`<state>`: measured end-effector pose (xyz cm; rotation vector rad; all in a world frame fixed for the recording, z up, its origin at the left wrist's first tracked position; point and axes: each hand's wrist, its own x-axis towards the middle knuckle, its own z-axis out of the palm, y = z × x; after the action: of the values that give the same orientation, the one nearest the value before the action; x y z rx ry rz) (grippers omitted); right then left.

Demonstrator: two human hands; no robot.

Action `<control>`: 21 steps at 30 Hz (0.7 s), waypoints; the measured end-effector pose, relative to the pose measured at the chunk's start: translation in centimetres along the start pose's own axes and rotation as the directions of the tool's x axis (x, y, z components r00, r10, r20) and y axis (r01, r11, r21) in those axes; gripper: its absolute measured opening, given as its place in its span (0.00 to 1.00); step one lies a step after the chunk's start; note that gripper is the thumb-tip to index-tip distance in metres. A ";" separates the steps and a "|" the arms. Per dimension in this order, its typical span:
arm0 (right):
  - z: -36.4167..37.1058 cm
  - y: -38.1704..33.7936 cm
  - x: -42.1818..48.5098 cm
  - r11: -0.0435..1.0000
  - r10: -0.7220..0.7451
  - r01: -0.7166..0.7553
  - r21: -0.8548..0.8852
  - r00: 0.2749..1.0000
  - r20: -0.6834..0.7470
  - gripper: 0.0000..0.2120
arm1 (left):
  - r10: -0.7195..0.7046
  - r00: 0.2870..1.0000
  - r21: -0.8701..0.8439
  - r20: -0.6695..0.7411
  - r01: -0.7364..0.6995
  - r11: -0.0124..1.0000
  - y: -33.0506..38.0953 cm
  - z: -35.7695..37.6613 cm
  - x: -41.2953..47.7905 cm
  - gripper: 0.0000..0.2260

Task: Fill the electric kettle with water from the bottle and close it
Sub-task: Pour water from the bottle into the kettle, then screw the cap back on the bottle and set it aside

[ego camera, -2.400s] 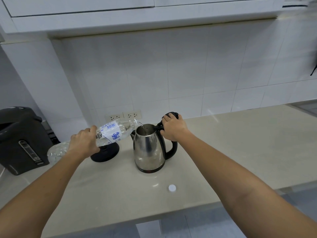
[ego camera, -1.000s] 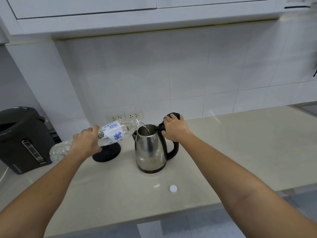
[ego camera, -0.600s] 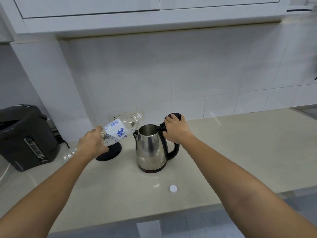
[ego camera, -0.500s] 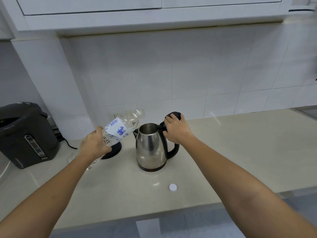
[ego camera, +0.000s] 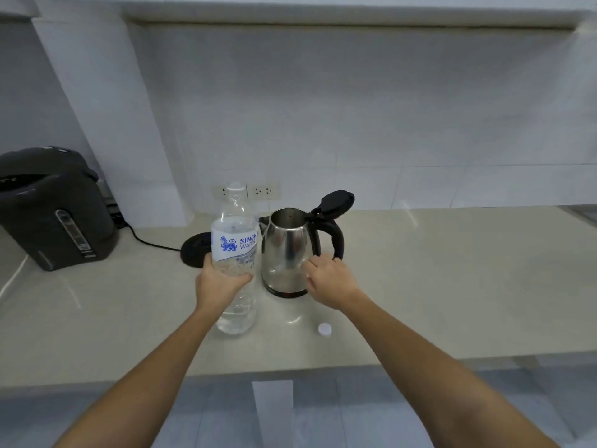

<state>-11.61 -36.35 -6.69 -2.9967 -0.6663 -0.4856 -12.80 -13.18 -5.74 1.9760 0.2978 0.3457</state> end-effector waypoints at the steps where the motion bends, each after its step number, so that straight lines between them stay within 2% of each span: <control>1: 0.6 -0.2 -0.7 0.999 0.042 -0.042 -0.006 0.990 0.134 0.13 | -0.012 1.000 -0.027 0.005 0.012 1.000 -0.5 0.4 -0.4 0.31; 3: 1.7 -0.6 -2.1 0.990 0.140 -0.141 -0.023 0.919 0.370 0.19 | -0.025 1.000 -0.075 0.015 0.026 0.997 -1.3 1.1 -1.1 0.31; 5: 2.9 -0.8 -3.4 0.970 0.215 -0.242 -0.024 0.807 0.549 0.22 | -0.032 0.999 -0.101 0.022 0.034 0.994 -1.8 1.6 -1.9 0.31; 8: 4.8 -1.1 -5.0 0.947 0.253 -0.322 -0.019 0.704 0.664 0.23 | -0.041 0.999 -0.114 0.022 0.043 0.993 -1.9 2.1 -3.1 0.30; 10: 5.6 -1.1 -5.6 0.942 0.259 -0.335 -0.013 0.703 0.663 0.22 | -0.032 0.999 -0.118 0.021 0.035 0.992 -2.1 2.3 -3.6 0.31; 13: 6.6 -1.2 -5.6 0.936 0.250 -0.349 0.038 0.740 0.624 0.18 | -0.031 0.999 -0.104 0.032 0.034 0.994 -2.4 2.1 -3.9 0.34; 18: 5.9 -1.5 -4.5 0.893 0.247 -0.419 0.165 0.761 0.600 0.16 | -0.023 0.985 -0.075 0.171 0.036 0.997 -2.2 0.8 -3.8 0.37; 21: 2.2 -1.2 -1.2 0.811 0.243 -0.444 0.380 0.847 0.472 0.13 | 0.032 0.979 -0.101 0.204 -0.011 0.995 -2.0 -0.1 -3.6 0.43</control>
<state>-12.50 -35.48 -9.18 -2.6406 -0.1720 0.2970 -16.30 -13.61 -7.91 1.8989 0.1248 0.1647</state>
